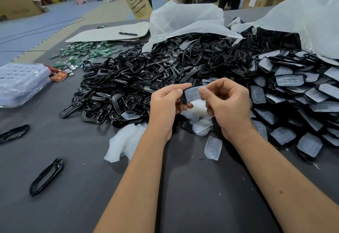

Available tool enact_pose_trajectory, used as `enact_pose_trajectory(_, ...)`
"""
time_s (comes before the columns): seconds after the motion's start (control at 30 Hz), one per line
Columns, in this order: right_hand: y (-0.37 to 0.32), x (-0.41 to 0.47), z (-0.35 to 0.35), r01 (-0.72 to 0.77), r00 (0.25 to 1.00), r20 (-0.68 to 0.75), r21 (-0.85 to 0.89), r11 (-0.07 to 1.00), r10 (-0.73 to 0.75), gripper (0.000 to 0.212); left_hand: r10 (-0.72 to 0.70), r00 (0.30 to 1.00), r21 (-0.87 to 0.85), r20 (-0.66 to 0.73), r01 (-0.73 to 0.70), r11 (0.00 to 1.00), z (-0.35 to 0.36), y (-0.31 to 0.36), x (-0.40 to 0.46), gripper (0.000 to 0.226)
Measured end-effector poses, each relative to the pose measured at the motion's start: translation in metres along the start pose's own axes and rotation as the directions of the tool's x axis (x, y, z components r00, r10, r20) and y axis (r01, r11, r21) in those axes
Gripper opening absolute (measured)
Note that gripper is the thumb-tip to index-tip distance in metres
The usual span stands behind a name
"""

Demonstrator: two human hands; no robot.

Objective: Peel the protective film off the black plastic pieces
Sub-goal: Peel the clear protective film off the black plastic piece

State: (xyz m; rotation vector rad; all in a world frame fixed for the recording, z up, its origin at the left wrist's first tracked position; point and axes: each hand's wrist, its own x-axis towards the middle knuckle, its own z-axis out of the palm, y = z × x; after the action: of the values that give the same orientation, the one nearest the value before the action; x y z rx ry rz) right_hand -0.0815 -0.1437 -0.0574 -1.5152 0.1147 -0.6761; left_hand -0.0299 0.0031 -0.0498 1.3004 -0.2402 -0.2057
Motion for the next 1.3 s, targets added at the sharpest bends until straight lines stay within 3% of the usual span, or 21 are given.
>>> enact_pose_trajectory(0.3,0.0019,-0.0004,0.0018,0.046,0.998,-0.038,-0.2,0.979,-0.055,0.019,0.036,0.997,0.043,0.061,-0.039,0.998,-0.0006,-0.0018,-0.0012,0.027)
enact_pose_trajectory(1.3,0.0017,0.001,0.0038,0.041,0.996,-0.062,-0.261,0.965,-0.059,0.02,0.091,0.995,0.077,0.044,-0.094,0.993,0.0005,-0.0049,0.0008,0.021)
